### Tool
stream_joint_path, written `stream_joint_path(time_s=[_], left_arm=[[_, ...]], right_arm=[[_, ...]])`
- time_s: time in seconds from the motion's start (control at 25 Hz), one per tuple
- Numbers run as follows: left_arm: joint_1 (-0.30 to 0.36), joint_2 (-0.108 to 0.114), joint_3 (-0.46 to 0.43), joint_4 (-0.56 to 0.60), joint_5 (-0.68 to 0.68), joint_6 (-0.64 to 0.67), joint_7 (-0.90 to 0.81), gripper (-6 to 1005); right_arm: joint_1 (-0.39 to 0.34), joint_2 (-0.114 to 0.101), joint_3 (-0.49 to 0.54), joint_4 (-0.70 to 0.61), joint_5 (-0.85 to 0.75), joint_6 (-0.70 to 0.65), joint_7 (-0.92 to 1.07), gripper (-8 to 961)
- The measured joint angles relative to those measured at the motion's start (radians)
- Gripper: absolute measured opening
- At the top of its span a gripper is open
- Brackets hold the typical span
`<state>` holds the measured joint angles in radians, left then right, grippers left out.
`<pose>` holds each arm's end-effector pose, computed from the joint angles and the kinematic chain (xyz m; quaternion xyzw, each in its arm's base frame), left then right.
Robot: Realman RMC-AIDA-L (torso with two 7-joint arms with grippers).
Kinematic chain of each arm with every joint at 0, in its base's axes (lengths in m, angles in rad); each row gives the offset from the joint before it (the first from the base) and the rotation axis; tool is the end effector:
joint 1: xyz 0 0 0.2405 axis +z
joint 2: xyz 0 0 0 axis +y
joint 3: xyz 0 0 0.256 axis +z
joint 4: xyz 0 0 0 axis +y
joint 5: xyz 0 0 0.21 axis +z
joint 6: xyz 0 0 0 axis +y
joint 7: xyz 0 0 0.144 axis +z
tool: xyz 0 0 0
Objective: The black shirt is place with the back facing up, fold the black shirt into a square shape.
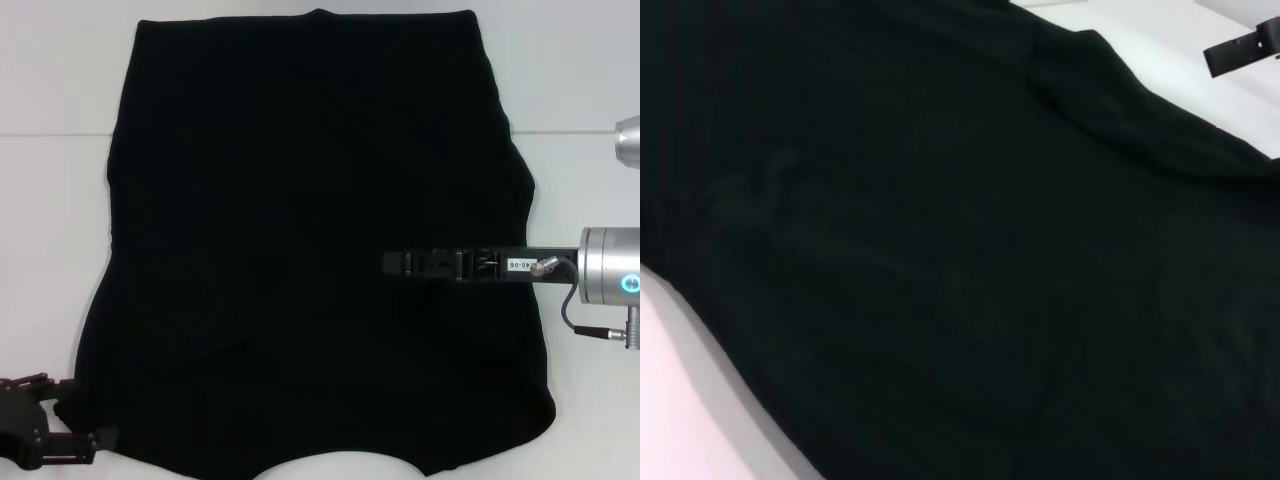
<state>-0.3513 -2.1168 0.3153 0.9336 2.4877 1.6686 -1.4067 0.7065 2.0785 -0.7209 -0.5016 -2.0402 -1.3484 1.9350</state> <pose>-0.3627 0.2508 0.0494 -0.9164 -0.3362 -0.0855 0.1998 0.2306 0.3730 -0.0344 -0.8550 0.4589 0.2298 0.0745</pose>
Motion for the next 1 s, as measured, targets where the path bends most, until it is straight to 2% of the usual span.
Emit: stream_joint_path(time_s=[0.48,0.68,0.92,1.0], left_arm=[[-0.005,-0.002,0.001,-0.003,0.001,-0.002,-0.004,884],[-0.012,0.005,0.002,-0.003,0.018,-0.023,-0.034,883],[-0.015,0.006,0.002,0.001,0.026,-0.016,-0.039,681],[-0.017,0.006,0.002,0.000,0.026,-0.019,-0.040,587]], right_arm=[[0.001,0.000,0.008,0.000,0.000,-0.004,-0.004,582],[0.001,0.000,0.009,0.000,0.000,-0.004,-0.005,580],[-0.001,0.000,0.011,0.000,0.008,-0.005,-0.006,579],[-0.005,0.000,0.011,0.000,0.010,-0.005,-0.006,578]])
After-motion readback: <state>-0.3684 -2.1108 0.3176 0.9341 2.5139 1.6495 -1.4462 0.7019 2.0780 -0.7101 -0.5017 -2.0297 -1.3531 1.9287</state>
